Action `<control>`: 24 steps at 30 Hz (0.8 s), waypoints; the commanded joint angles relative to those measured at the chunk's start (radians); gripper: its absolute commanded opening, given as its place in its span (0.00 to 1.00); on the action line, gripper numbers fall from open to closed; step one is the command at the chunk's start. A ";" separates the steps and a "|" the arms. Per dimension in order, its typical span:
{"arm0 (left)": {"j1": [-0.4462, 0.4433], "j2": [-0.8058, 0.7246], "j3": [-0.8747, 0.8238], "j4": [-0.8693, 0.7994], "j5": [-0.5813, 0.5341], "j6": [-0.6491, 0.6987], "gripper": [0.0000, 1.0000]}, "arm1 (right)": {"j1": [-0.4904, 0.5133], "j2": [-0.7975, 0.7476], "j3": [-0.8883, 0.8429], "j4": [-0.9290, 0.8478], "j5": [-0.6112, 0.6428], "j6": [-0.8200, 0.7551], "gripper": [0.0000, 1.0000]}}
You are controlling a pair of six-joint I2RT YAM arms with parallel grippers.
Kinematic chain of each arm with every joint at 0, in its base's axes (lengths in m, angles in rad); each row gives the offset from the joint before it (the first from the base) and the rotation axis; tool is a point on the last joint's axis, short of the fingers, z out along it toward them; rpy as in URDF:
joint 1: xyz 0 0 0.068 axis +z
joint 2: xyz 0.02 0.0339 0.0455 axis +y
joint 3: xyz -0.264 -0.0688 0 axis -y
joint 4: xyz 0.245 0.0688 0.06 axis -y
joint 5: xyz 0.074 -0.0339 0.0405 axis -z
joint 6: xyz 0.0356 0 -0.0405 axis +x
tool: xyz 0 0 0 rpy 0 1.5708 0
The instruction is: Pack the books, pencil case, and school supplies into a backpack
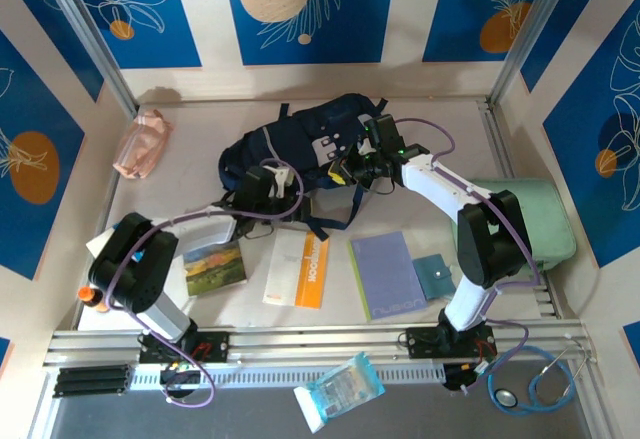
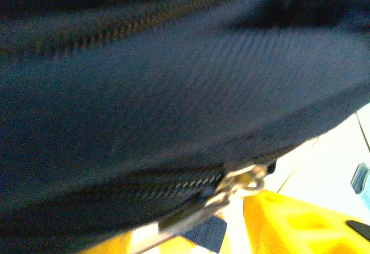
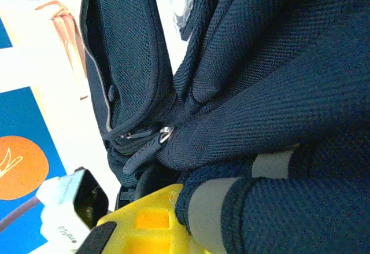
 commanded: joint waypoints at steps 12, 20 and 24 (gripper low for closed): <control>-0.007 -0.038 -0.002 0.070 -0.045 -0.002 0.31 | 0.000 -0.018 0.024 0.063 -0.074 0.012 0.00; -0.007 -0.089 -0.030 0.032 -0.035 0.015 0.26 | -0.003 0.000 0.034 0.063 -0.074 0.012 0.00; -0.006 -0.104 -0.043 0.012 -0.033 0.019 0.28 | -0.004 0.001 0.030 0.065 -0.074 0.012 0.00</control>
